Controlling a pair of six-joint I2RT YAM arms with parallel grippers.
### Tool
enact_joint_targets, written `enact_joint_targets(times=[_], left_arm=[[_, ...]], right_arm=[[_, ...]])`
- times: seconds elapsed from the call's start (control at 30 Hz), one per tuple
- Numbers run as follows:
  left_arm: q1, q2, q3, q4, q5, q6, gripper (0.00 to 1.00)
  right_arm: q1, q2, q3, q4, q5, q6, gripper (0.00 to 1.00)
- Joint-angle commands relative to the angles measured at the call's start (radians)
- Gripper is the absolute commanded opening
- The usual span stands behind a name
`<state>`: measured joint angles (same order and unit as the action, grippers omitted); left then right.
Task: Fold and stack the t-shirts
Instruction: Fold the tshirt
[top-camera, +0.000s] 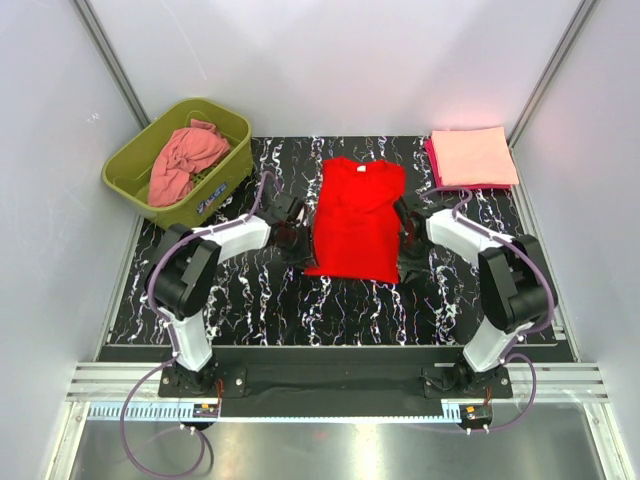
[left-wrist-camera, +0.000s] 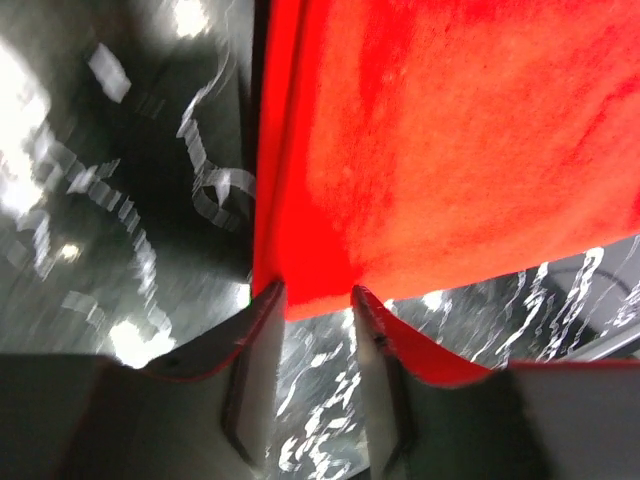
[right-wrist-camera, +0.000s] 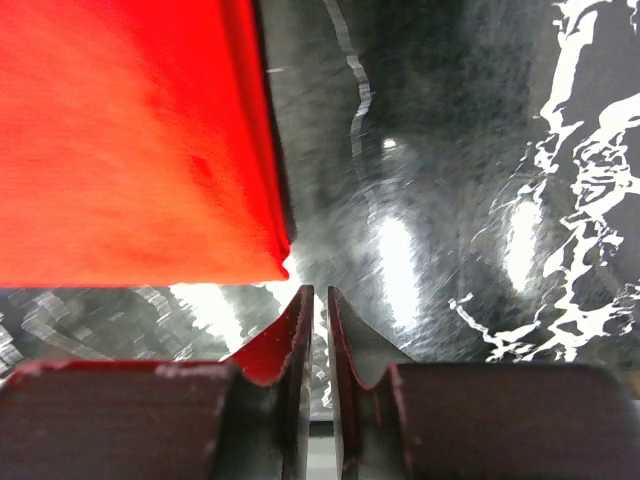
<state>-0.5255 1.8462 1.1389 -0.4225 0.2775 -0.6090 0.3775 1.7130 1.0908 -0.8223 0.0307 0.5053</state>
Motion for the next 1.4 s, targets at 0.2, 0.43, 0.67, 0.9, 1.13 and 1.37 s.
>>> enact_joint_targets(times=[0.2,0.43,0.67,0.9,1.13,1.37], left_arm=[[0.030,-0.174,-0.057,0.001,0.080,0.029,0.56],[0.070,-0.117,-0.090,0.021,0.117,0.064,0.58],[0.079,-0.036,-0.131,0.076,0.141,0.061,0.58],[0.081,-0.016,-0.143,0.083,0.134,0.061,0.51],[0.081,-0.039,-0.185,0.077,0.129,0.042,0.06],[0.078,-0.253,-0.469,0.218,0.149,-0.090,0.00]], right_arm=[[-0.038,-0.055,0.096,0.028,-0.103,-0.048,0.15],[-0.037,-0.035,0.005,0.123,-0.230,-0.024,0.14],[-0.038,0.010,-0.092,0.195,-0.198,-0.036,0.17],[-0.038,-0.039,-0.104,0.178,-0.196,-0.039,0.25],[-0.038,-0.173,-0.088,0.101,-0.282,-0.045,0.40],[-0.037,-0.239,-0.166,0.117,-0.393,-0.027,0.54]])
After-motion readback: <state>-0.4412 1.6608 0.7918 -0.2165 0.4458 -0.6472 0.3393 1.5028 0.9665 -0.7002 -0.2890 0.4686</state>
